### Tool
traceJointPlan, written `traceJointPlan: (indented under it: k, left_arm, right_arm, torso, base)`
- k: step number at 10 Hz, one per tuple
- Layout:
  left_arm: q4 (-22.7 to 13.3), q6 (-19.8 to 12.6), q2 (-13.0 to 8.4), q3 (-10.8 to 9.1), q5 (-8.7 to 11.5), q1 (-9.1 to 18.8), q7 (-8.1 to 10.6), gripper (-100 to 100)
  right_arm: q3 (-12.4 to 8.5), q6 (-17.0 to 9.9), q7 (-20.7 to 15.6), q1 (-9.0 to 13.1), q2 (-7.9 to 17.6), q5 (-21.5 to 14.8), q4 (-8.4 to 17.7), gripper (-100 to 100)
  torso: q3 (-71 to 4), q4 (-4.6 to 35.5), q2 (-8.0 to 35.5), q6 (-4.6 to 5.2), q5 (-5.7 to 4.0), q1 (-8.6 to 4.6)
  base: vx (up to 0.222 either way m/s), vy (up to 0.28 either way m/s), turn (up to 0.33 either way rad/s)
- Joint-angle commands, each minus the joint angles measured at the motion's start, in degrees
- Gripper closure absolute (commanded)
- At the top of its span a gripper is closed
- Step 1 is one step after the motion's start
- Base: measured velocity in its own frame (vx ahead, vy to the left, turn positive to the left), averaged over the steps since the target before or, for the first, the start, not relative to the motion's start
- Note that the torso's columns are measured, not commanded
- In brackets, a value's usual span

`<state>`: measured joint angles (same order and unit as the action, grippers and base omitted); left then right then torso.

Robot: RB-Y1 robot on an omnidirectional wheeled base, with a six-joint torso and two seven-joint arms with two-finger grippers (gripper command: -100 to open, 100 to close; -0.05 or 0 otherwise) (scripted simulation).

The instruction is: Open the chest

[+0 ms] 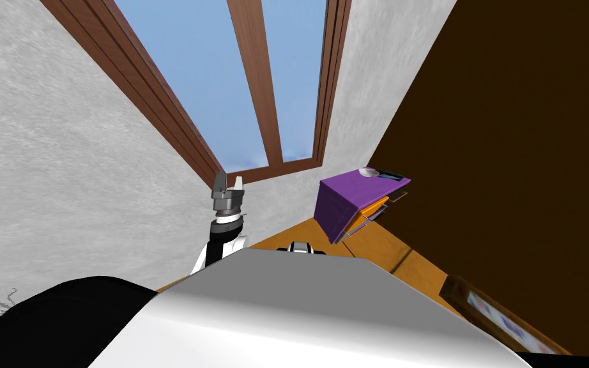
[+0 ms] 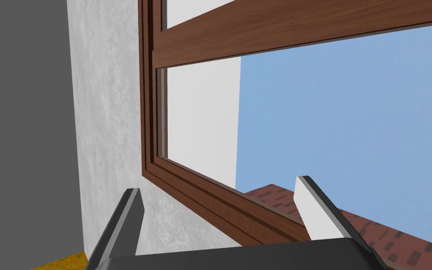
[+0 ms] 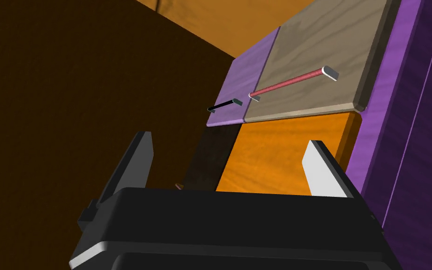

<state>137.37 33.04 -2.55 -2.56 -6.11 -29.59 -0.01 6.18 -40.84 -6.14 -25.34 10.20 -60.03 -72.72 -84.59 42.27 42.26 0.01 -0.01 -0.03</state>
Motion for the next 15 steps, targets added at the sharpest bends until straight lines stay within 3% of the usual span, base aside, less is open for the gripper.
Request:
traceJointPlan:
  k: [1, 2, 3, 4, 5, 6, 9, 10, 11, 12, 14, 15]
  left_arm:
    - [0.0, 0.0, 0.0, 0.0, 0.0, 0.0, 0.0, 0]
    - [0.0, 0.0, 0.0, 0.0, 0.0, 0.0, 0.0, 0]
    - [0.0, 0.0, 0.0, 0.0, 0.0, 0.0, 0.0, 0]
    - [0.0, 0.0, 0.0, 0.0, 0.0, 0.0, 0.0, 0]
    - [0.0, 0.0, 0.0, 0.0, 0.0, 0.0, 0.0, 0]
    - [0.0, 0.0, 0.0, 0.0, 0.0, 0.0, 0.0, 0]
    - [0.0, 0.0, 0.0, 0.0, 0.0, -0.01, 0.0, 0]
    - [0.0, 0.0, 0.0, 0.0, 0.0, 0.0, 0.0, 0]
    - [0.0, 0.0, 0.0, 0.0, 0.0, 0.0, 0.0, 0]
    - [0.0, 0.0, 0.0, 0.0, 0.0, 0.0, 0.0, 0]
    - [0.0, 0.0, 0.0, 0.0, 0.0, 0.0, 0.0, 0]
    - [0.0, 0.0, 0.0, 0.0, 0.0, 0.0, 0.0, 0]
  right_arm:
    - [0.1, -4.3, -0.48, 0.93, 0.18, -3.02, 3.31, -100]
    - [0.1, -4.3, -0.48, 0.93, 0.18, -3.02, 3.31, -100]
    - [0.19, -7.24, -0.75, 1.5, 0.34, -5.5, 5.1, -100]
    - [0.19, -7.33, -0.75, 1.5, 0.34, -5.67, 6.04, -100]
    - [0.25, -9.52, -1.02, 2.09, 0.5, -8.06, 8.56, -100]
    - [0.25, -10.23, -1.02, 2.09, 0.5, -8.2, 8.69, -100]
    - [0.32, -15.22, -1.57, 3.3, 0.81, -12.83, 12.77, -100]
    - [0.32, -15.65, -1.57, 3.3, 0.81, -12.9, 13.69, -100]
    - [0.33, -17.74, -1.84, 3.91, 0.96, -15.06, 15.99, -100]
    - [0.33, -18.14, -1.84, 3.91, 0.96, -15.06, 16.0, -100]
    - [0.31, -21.88, -2.36, 5.06, 1.31, -18.96, 19.83, -100]
    - [0.31, -22.68, -2.36, 5.06, 1.31, -18.98, 20.24, -100]
  torso:
    - [-0.04, -0.01, -0.08, -0.02, 0.01, 0.06]
    - [-0.03, -0.01, -0.03, 0.0, 0.02, 0.03]
    - [0.06, 0.02, 0.11, 0.01, 0.0, 0.0]
    - [0.05, 0.03, 0.05, -0.04, 0.0, 0.03]
    - [0.02, 0.01, 0.02, 0.0, 0.01, 0.02]
    - [-0.02, -0.01, -0.05, -0.02, 0.0, 0.02]
    - [0.02, 0.01, 0.04, 0.01, 0.0, 0.01]
    - [0.01, 0.01, 0.0, -0.03, 0.01, 0.04]
    - [0.04, 0.01, 0.07, 0.01, 0.01, 0.03]
    - [0.02, 0.02, 0.02, -0.02, 0.0, 0.0]
    - [0.03, 0.02, 0.04, -0.02, 0.0, 0.01]
    - [-0.02, 0.0, -0.05, -0.02, 0.0, 0.0]
  base:
    - [0.076, 0.018, 0.108]
    - [0.036, 0.007, -0.003]
    - [0.056, 0.017, 0.154]
    - [0.063, 0.011, 0.108]
    - [0.083, 0.007, 0.18]
    - [0.073, 0.002, 0.082]
    - [0.08, -0.006, 0.132]
    - [0.068, -0.009, 0.086]
    - [0.079, -0.019, 0.126]
    - [0.067, -0.014, 0.103]
    - [0.081, -0.025, 0.197]
    - [0.077, -0.025, 0.066]
